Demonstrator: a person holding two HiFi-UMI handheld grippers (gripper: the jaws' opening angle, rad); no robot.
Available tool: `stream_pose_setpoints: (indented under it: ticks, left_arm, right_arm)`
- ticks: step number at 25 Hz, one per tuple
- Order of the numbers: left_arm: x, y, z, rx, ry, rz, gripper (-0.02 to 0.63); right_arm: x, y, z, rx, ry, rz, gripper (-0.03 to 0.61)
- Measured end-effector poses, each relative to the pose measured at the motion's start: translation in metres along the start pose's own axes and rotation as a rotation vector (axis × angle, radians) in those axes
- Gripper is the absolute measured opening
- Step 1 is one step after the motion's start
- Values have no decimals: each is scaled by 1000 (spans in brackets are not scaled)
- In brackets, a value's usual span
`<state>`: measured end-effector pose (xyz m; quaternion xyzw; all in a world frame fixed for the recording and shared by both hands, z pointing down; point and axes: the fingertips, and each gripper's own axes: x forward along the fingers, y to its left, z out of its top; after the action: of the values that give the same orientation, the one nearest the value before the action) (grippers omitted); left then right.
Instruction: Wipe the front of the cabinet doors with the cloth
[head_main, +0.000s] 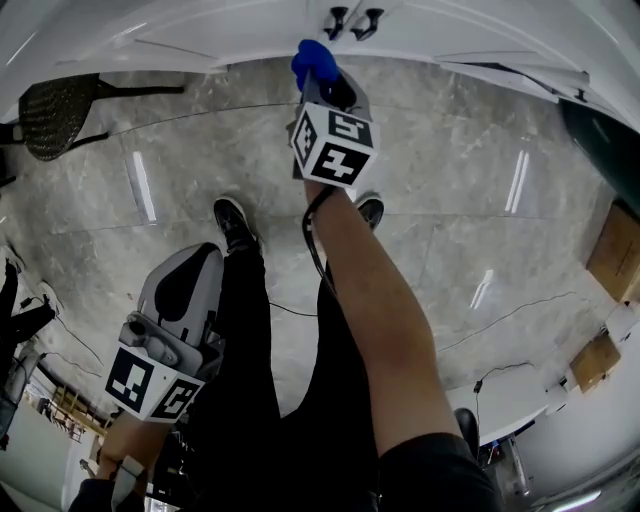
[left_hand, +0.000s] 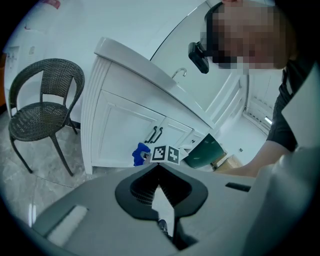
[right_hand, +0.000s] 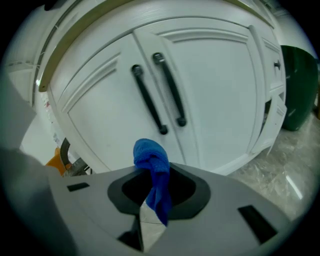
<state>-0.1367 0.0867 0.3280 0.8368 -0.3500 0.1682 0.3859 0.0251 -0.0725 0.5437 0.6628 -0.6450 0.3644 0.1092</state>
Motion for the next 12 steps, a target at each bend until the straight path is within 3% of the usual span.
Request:
stream_pose_setpoints:
  ticks: [6, 12]
  left_arm:
    - [-34, 55, 5, -23, -24, 55, 0]
    - [-79, 111, 2, -27, -53, 141, 0]
  right_arm:
    - [30, 131, -25, -170, -3, 189, 67]
    - [68, 219, -43, -227, 7, 247, 67]
